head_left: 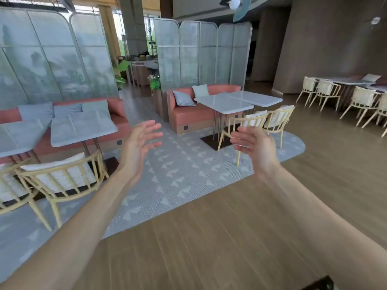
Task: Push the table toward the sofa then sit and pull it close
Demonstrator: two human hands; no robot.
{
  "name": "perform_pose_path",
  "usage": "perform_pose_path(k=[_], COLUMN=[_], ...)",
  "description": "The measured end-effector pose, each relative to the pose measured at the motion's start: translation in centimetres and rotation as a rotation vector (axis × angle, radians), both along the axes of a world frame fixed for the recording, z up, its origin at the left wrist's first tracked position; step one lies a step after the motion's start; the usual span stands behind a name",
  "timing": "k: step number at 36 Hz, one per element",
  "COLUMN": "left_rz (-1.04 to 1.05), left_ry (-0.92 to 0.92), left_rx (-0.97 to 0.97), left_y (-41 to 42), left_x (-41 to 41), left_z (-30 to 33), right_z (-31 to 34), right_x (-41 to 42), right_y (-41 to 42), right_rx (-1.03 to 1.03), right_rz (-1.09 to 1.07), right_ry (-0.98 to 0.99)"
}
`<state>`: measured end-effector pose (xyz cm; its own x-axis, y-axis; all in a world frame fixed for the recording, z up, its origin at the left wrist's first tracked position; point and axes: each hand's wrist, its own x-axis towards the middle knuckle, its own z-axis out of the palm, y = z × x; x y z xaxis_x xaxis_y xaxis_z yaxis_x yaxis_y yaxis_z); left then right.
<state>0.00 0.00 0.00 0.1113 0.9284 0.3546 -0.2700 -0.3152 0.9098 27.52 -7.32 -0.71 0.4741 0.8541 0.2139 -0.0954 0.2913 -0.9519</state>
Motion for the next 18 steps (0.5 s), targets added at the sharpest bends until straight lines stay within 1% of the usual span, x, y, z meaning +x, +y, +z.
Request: perform_pose_path(k=[3, 8, 14, 18], left_rz=[0.013, -0.028, -0.082, -0.132], left_ry=[-0.010, -0.001, -0.017, -0.063], left_rx=[-0.004, -0.007, -0.002, 0.024], left_y=[5.1, 13.5, 25.0, 33.3], left_x=[4.3, 12.8, 24.1, 33.0], left_z=[1.4, 2.4, 2.6, 2.9], right_z=[1.3, 3.6, 4.6, 5.2], right_x=[4.4, 11.5, 20.5, 26.8], right_y=[4.8, 12.6, 22.5, 29.9], right_rx=[-0.015, -0.020, 0.003, 0.028], right_rz=[-0.030, -0.086, -0.161, -0.189], right_ry=[0.022, 0.070, 0.045, 0.005])
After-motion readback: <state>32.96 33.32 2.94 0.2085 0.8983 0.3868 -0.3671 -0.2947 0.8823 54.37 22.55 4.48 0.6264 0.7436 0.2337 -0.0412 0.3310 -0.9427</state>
